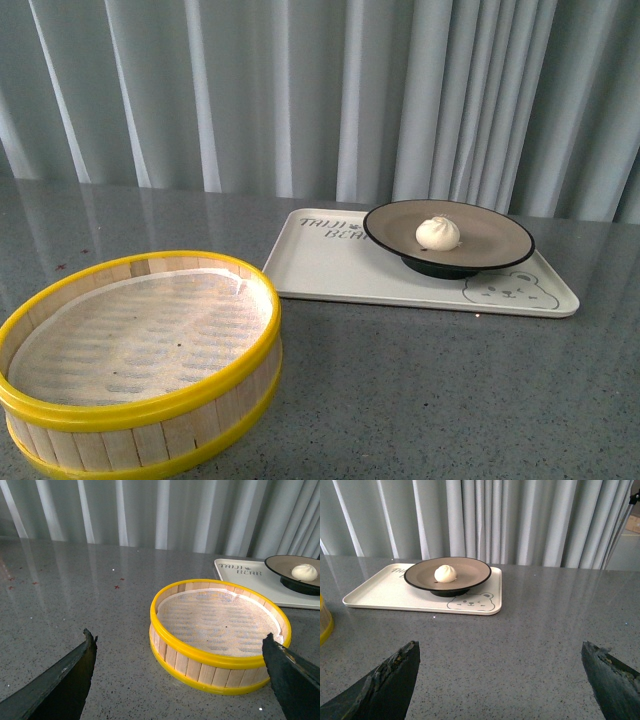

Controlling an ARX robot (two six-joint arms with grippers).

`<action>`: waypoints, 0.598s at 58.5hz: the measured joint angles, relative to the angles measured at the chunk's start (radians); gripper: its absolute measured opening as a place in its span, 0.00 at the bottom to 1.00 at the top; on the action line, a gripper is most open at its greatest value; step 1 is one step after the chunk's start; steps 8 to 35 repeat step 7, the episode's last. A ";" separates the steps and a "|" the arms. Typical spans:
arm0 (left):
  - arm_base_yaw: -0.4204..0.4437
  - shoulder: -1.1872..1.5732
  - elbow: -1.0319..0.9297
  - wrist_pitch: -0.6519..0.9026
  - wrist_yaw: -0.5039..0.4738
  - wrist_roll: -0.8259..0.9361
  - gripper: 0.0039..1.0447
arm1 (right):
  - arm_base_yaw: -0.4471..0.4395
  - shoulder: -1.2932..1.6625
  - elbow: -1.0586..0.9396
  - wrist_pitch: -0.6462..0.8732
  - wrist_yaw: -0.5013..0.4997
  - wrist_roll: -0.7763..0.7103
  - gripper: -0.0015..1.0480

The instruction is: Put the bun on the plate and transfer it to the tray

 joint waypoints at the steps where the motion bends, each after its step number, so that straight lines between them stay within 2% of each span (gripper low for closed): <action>1: 0.000 0.000 0.000 0.000 0.000 0.000 0.94 | 0.000 0.000 0.000 0.000 0.000 0.000 0.92; 35: 0.000 0.000 0.000 0.000 0.000 0.000 0.94 | 0.000 0.000 0.000 0.000 0.000 0.000 0.92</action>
